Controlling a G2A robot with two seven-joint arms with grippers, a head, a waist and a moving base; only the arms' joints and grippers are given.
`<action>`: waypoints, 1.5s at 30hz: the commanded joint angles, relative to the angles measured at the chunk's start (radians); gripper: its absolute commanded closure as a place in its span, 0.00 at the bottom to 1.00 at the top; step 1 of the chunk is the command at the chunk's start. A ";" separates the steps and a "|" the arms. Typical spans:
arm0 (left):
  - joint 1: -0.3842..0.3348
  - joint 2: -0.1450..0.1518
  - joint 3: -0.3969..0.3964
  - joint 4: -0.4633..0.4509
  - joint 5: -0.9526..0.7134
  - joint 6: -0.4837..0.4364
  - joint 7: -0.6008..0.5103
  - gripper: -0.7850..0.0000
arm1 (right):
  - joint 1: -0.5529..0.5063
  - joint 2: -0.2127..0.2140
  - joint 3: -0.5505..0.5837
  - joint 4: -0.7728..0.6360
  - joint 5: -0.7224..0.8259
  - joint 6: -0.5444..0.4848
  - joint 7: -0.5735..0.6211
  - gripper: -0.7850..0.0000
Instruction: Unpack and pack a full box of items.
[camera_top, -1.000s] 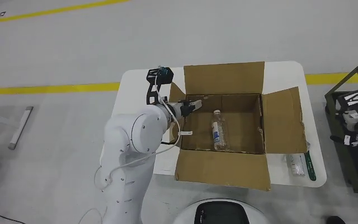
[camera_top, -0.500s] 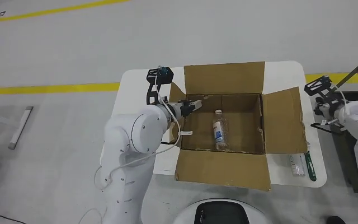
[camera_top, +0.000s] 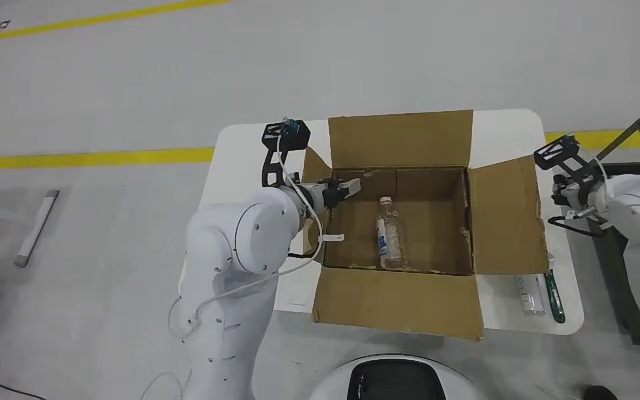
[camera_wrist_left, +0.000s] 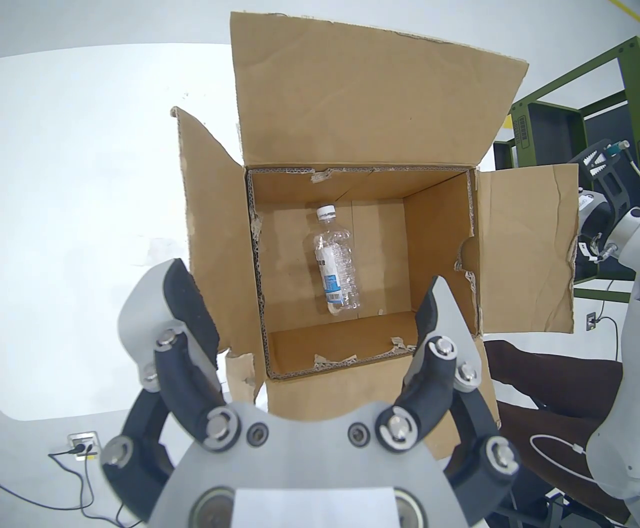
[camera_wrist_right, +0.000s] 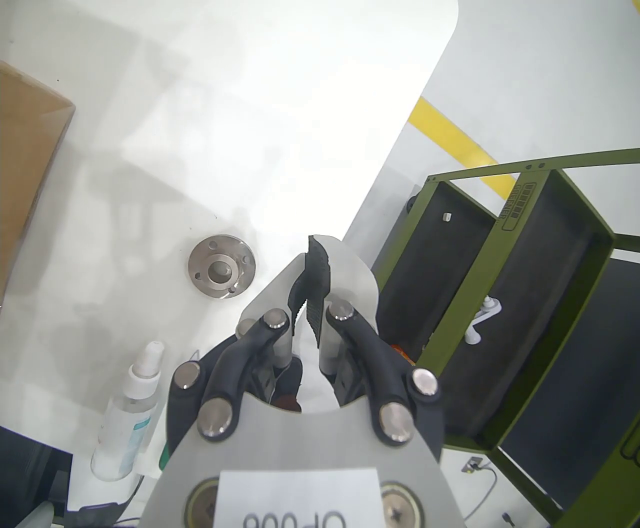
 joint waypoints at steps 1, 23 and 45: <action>0.000 0.000 0.000 0.000 0.000 0.000 0.000 0.00 | -0.013 0.000 -0.005 0.002 0.001 0.020 -0.014 1.00; 0.000 0.000 0.000 0.000 0.000 0.000 0.000 0.00 | 0.041 -0.004 -0.154 0.056 0.046 0.138 0.162 0.63; 0.000 0.000 0.000 0.000 0.000 0.000 0.000 0.00 | 0.067 0.004 -0.199 0.140 0.099 0.130 0.134 0.59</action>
